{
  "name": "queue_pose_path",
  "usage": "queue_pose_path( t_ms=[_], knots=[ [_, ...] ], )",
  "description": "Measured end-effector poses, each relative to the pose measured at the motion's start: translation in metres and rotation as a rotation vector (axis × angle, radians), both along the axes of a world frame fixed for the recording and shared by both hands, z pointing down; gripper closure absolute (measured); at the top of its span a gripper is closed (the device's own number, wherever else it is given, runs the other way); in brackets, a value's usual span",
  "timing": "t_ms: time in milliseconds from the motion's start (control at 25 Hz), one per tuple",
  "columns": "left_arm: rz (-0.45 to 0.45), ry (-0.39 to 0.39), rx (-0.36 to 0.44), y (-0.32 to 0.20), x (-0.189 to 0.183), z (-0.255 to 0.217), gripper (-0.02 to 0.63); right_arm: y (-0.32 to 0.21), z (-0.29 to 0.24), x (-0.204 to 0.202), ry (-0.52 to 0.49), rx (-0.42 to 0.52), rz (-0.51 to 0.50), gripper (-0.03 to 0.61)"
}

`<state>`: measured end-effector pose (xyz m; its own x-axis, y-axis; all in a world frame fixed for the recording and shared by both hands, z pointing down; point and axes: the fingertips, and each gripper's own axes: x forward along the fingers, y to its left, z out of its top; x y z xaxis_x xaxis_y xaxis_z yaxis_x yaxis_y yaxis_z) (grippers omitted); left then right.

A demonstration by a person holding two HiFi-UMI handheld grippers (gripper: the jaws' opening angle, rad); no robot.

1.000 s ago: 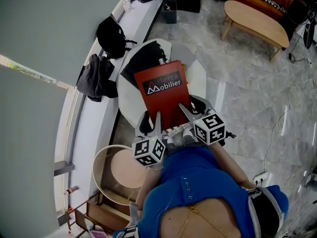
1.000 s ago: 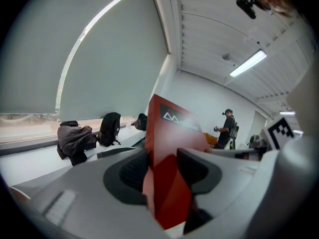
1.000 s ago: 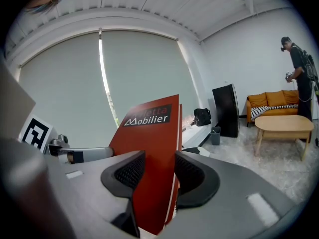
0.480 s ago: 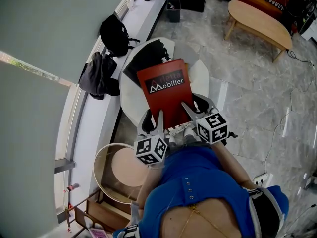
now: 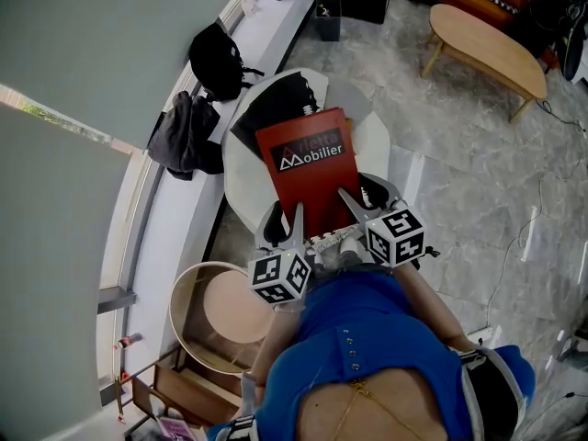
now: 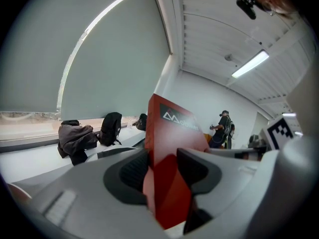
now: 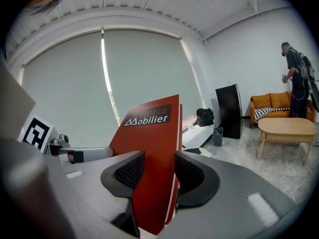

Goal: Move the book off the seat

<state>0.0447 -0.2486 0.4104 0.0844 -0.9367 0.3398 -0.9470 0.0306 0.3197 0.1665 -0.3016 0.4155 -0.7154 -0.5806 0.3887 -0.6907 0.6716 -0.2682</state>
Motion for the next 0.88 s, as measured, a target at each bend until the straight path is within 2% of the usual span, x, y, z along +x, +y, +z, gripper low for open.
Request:
queue_pose_path(
  t_ms=[240, 480, 600, 880],
  knots=[
    [-0.042, -0.001, -0.011, 0.002, 0.005, 0.000, 0.434, -0.003, 0.000, 0.002, 0.003, -0.009, -0.046, 0.396],
    [-0.140, -0.010, -0.015, 0.014, 0.007, 0.004, 0.434, -0.002, 0.005, -0.001, -0.009, -0.022, -0.142, 0.396],
    [-0.201, -0.008, -0.016, 0.028, -0.005, 0.008, 0.434, 0.005, 0.008, -0.019, -0.011, -0.024, -0.205, 0.396],
    [-0.395, 0.008, -0.028, 0.086, -0.060, 0.013, 0.436, 0.044, 0.014, -0.090, -0.002, -0.039, -0.394, 0.396]
  ],
)
